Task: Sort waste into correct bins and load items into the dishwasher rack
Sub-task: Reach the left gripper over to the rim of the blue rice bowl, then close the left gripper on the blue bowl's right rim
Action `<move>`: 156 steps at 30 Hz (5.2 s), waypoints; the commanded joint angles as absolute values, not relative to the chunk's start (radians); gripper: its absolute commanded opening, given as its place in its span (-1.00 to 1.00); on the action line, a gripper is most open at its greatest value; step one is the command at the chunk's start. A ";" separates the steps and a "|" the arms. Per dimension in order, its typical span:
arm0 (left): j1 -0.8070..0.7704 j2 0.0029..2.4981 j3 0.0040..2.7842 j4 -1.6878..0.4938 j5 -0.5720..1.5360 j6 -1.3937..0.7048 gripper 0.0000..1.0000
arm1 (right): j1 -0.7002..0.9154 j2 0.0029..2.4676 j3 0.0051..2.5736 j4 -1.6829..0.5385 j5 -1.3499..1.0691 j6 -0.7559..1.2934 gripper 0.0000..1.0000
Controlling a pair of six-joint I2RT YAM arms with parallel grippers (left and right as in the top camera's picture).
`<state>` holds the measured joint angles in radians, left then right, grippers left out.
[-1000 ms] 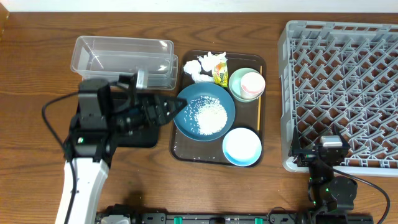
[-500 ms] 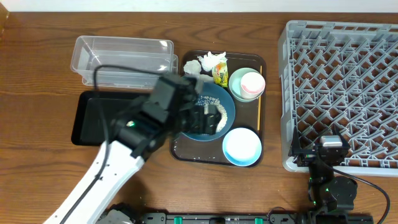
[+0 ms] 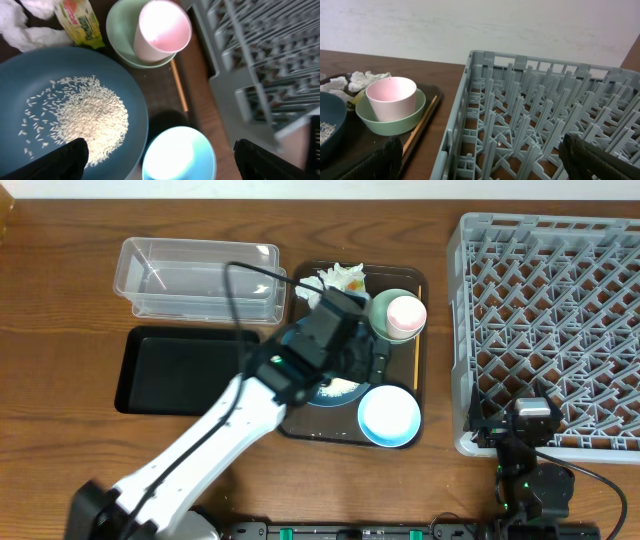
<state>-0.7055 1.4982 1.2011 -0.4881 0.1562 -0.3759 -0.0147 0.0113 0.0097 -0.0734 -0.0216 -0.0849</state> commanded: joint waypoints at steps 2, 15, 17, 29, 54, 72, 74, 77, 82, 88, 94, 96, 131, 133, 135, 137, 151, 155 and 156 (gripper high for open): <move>-0.753 1.593 1.219 -0.472 -0.049 -0.353 0.89 | -0.023 0.007 0.006 -0.075 -0.015 -0.091 0.99; -0.836 1.779 1.219 -0.372 -0.145 -0.353 0.89 | -0.023 0.007 0.006 -0.075 -0.015 -0.091 0.99; -0.836 1.796 1.219 -0.360 -0.159 -0.362 0.89 | -0.023 0.007 0.006 -0.075 -0.015 -0.091 0.99; -0.836 1.840 1.216 -0.348 -0.230 -0.441 0.68 | -0.023 0.007 0.006 -0.075 -0.015 -0.091 0.98; -0.841 1.890 1.201 -0.335 -0.191 -0.500 0.29 | -0.023 0.007 0.006 -0.075 -0.015 -0.091 0.98; -0.863 1.936 1.200 -0.329 -0.200 -0.503 0.24 | -0.023 0.007 0.006 -0.075 -0.015 -0.091 0.98; -0.863 1.936 1.200 -0.330 -0.213 -0.503 0.19 | -0.023 0.007 0.006 -0.075 -0.015 -0.091 0.99; -0.863 1.932 1.201 -0.323 -0.223 -0.503 0.19 | -0.023 0.007 0.006 -0.075 -0.015 -0.091 0.99; -0.863 1.932 1.205 -0.323 -0.222 -0.503 -0.10 | -0.023 0.007 0.006 -0.074 -0.015 -0.091 0.98; -0.864 1.909 1.205 -0.327 -0.221 -0.503 -0.27 | -0.023 0.007 0.006 -0.075 -0.015 -0.091 0.99; -0.863 1.839 1.205 -0.334 -0.221 -0.503 -0.59 | -0.023 0.007 0.006 -0.075 -0.015 -0.091 0.98; -0.863 1.820 1.205 -0.336 -0.222 -0.503 -0.71 | -0.023 0.007 0.006 -0.075 -0.015 -0.091 0.99; -0.863 1.906 1.201 -0.319 -0.259 -0.495 0.17 | -0.023 0.007 0.006 -0.075 -0.015 -0.091 0.99; -0.863 1.921 1.201 -0.319 -0.259 -0.495 0.17 | -0.023 0.007 0.006 -0.075 -0.015 -0.091 0.98; -0.864 1.933 1.201 -0.319 -0.251 -0.495 0.15 | -0.023 0.007 0.006 -0.075 -0.015 -0.091 0.99; -0.865 1.942 1.201 -0.318 -0.252 -0.496 0.11 | -0.023 0.007 0.006 -0.075 -0.015 -0.091 0.98; -0.866 1.926 1.203 -0.305 -0.252 -0.495 -0.86 | -0.023 0.007 0.006 -0.075 -0.015 -0.091 0.98; -0.870 1.899 1.203 -0.309 -0.252 -0.495 -0.88 | -0.023 0.007 0.006 -0.075 -0.015 -0.091 0.99; -0.872 1.891 1.204 -0.311 -0.252 -0.495 -0.88 | -0.023 0.007 0.006 -0.075 -0.015 -0.091 0.99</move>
<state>-0.8711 1.9224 1.2011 -0.3038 -0.2440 -0.4896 -0.0147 0.0113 0.0097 -0.0738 -0.0216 -0.0849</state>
